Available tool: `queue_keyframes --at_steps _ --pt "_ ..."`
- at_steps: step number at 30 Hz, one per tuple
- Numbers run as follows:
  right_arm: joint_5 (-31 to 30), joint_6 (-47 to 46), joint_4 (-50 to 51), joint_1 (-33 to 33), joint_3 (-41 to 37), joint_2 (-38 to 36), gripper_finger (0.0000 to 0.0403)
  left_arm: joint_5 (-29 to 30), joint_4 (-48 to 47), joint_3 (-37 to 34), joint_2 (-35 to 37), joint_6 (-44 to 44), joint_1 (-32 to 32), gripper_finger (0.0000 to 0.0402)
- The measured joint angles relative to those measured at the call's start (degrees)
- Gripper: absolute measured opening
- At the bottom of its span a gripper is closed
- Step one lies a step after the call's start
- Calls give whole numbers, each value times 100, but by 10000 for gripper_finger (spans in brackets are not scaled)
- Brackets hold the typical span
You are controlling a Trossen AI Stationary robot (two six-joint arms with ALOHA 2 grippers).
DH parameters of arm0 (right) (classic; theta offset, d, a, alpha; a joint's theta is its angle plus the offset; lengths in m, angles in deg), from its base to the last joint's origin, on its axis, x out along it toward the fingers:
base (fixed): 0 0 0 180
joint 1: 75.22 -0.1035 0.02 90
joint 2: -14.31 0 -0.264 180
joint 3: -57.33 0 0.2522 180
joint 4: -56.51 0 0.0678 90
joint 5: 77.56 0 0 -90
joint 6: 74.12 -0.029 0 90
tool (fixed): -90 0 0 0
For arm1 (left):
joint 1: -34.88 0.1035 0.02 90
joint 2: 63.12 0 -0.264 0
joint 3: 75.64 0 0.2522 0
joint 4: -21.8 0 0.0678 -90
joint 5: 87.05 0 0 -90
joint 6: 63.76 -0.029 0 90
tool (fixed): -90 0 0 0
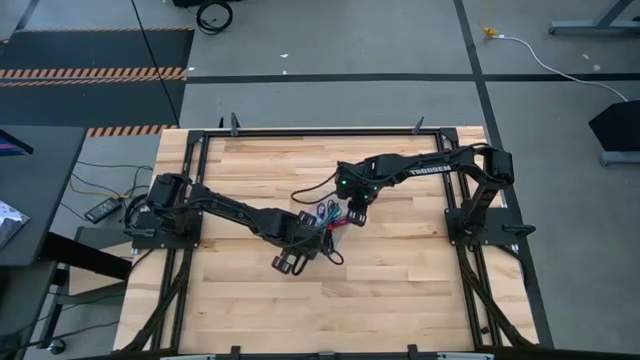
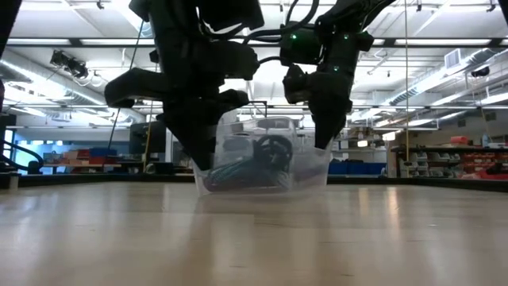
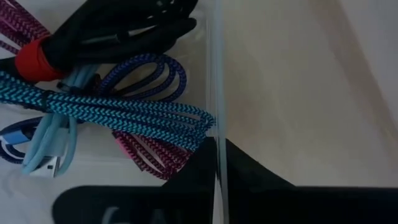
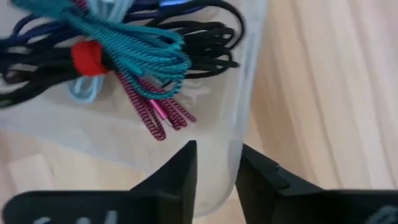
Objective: Pick and place USB-C Cables
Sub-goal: Adjust the white bin
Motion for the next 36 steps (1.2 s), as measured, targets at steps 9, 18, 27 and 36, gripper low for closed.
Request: queue_keyframes --at_steps 9,18,27,36 --pt "509 437 -246 4 -4 -209 142 66 -38 -2 -2 -246 -85 8" --pt "558 1117 -1039 0 -1 -778 143 -196 58 -3 -11 -325 -123 8" --pt "274 3411 -310 -154 7 -996 143 -269 36 -2 -11 -897 -263 8" --pt "-251 4208 663 -478 2 -977 141 -63 -290 2 3 -2616 -280 8"
